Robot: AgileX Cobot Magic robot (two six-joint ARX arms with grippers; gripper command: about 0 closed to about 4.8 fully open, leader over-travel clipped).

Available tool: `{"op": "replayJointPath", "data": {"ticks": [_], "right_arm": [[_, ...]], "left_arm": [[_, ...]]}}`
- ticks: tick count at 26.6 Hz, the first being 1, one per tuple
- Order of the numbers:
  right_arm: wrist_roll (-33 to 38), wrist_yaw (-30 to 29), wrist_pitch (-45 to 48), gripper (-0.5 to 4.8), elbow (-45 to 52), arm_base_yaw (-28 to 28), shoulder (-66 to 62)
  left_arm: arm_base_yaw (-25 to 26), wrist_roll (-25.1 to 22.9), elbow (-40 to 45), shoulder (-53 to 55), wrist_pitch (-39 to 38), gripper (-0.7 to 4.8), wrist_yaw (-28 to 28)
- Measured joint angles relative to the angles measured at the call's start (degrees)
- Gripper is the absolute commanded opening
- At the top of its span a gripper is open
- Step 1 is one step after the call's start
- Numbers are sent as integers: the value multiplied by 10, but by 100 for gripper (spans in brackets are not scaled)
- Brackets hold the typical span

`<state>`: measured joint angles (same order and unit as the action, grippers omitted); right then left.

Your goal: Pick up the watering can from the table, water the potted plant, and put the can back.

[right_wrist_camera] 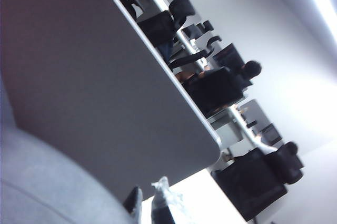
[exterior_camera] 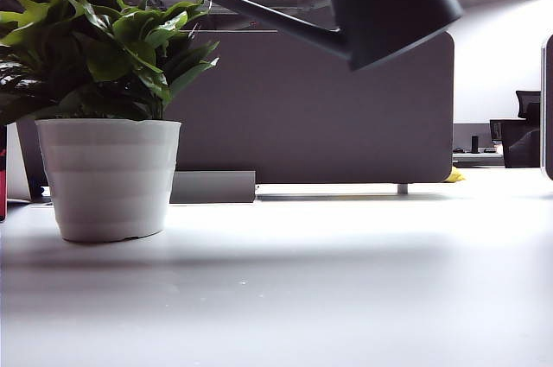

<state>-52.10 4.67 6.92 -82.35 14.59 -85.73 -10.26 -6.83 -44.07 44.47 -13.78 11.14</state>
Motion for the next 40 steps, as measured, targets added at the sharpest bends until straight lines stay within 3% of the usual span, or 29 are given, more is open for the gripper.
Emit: {"op": "replayJointPath", "data": {"ticks": [12, 18, 28, 40], "right_arm": [[-116, -50, -13, -1, -145, 0, -109], [-196, -86, -14, -1, -145, 0, -110], [-255, -109, 17, -1, -144, 0, -134], [-260, -112, 29, -1, -146, 0, -137]], "left_arm": [[-1, 25, 0, 12, -17, -6, -21], [-1, -16, 0, 11, -85, -6, -68], [-1, -24, 0, -9, -93, -6, -73], [-1, -28, 0, -10, -96, -6, -74]]}}
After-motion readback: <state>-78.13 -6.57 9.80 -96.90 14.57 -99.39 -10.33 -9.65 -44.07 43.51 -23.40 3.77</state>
